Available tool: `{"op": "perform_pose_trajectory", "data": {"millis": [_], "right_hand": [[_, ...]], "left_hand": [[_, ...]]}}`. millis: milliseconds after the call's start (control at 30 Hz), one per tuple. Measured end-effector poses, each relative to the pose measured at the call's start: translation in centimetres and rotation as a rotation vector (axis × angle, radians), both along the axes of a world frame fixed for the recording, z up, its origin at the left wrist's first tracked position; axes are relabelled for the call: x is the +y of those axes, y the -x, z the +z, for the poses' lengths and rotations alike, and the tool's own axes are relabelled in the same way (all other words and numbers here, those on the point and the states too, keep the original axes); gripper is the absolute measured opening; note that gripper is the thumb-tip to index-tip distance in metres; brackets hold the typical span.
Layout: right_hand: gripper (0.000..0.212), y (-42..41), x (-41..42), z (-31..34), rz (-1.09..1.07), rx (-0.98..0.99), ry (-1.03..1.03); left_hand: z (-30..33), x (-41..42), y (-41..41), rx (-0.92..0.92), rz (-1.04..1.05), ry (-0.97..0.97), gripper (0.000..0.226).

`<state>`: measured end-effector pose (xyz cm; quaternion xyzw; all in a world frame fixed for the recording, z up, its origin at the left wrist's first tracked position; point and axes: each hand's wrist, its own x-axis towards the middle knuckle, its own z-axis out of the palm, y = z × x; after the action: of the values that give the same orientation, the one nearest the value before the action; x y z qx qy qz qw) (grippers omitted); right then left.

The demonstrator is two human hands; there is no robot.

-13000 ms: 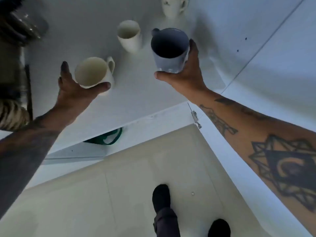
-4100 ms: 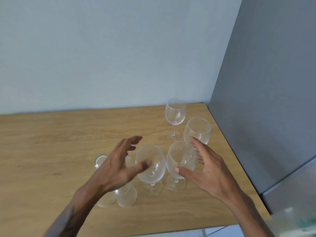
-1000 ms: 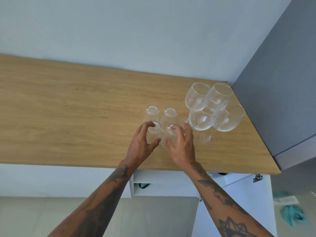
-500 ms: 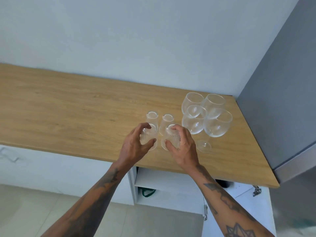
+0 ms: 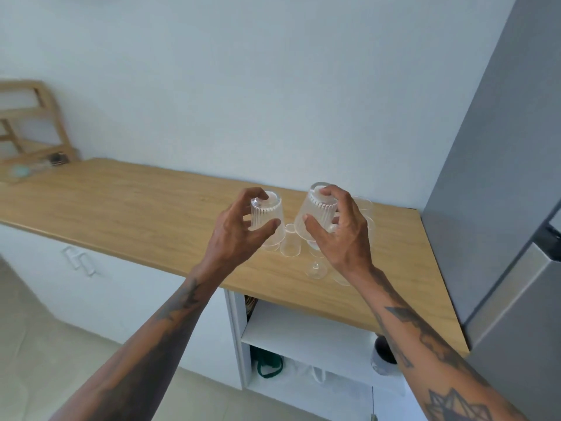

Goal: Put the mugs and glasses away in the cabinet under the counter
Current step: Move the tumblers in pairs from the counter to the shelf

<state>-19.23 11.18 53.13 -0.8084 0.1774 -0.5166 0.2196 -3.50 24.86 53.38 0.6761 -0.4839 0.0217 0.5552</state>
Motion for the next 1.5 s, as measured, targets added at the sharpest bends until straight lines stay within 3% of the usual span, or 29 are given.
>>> {"op": "perform_pose_trajectory", "data": {"millis": [267, 633, 867, 1033, 1300, 1500], "right_hand": [[0.049, 3.4, 3.6, -6.3, 0.054, 0.065, -0.09], [0.051, 4.1, 8.0, -27.3, 0.051, 0.327, -0.363], [0.054, 1.0, 2.4, -41.3, -0.073, 0.395, -0.41], [0.055, -2.5, -3.4, -47.4, -0.178, 0.364, -0.431], [0.054, -10.3, -12.4, -50.4, -0.253, 0.342, -0.32], [0.059, -12.5, -15.2, -51.9, -0.228, 0.394, -0.337]], "left_hand": [[-5.9, 3.9, 3.6, 0.138, 0.021, -0.08, 0.043], [-26.9, 6.9, 4.4, 0.31, 0.059, -0.236, 0.046], [-40.4, -0.5, -0.3, 0.219, -0.04, -0.304, 0.047], [-47.3, -8.3, -4.8, 0.14, -0.014, -0.272, 0.049], [-50.5, -18.3, -9.1, 0.088, 0.034, -0.229, 0.047], [-51.8, -20.3, -10.2, 0.055, 0.006, -0.245, 0.045]]}}
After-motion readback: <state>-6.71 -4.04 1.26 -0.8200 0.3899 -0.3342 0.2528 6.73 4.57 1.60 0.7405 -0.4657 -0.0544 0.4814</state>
